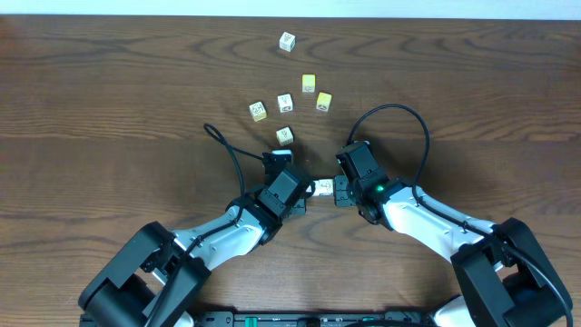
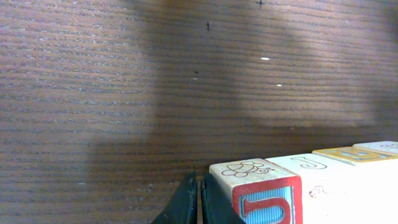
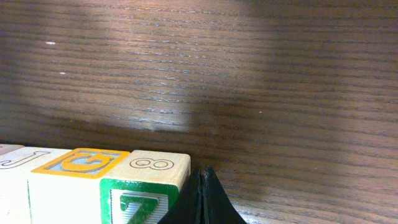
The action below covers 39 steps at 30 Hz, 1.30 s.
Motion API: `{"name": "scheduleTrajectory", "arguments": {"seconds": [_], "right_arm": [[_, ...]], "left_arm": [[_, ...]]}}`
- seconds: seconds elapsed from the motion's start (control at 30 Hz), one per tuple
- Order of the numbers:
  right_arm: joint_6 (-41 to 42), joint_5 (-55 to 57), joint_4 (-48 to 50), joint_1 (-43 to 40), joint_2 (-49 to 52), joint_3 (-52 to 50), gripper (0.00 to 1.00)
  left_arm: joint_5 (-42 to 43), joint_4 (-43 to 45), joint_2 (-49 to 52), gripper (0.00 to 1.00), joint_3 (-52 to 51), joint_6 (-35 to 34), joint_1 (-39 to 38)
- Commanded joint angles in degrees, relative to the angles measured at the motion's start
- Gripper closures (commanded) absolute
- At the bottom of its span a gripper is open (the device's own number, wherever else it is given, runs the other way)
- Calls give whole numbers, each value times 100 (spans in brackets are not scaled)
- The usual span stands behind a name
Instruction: Lift 4 blocks
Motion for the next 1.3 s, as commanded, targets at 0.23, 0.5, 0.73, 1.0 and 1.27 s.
{"name": "scheduleTrajectory", "arguments": {"seconds": [0.23, 0.5, 0.73, 1.0, 1.27], "right_arm": [[35, -1499, 109, 387, 61, 66, 99], [-26, -1196, -90, 334, 61, 66, 99], [-50, -1093, -164, 179, 61, 66, 99], [-111, -1093, -181, 48, 61, 66, 99], [-114, -1082, -179, 42, 59, 92, 99]], "left_arm": [[1226, 177, -107, 93, 426, 166, -275], [1226, 162, -107, 93, 426, 166, -275], [1222, 162, -107, 93, 426, 164, -275], [1185, 162, -107, 93, 426, 164, -275], [1182, 160, -107, 93, 426, 164, -275]]}}
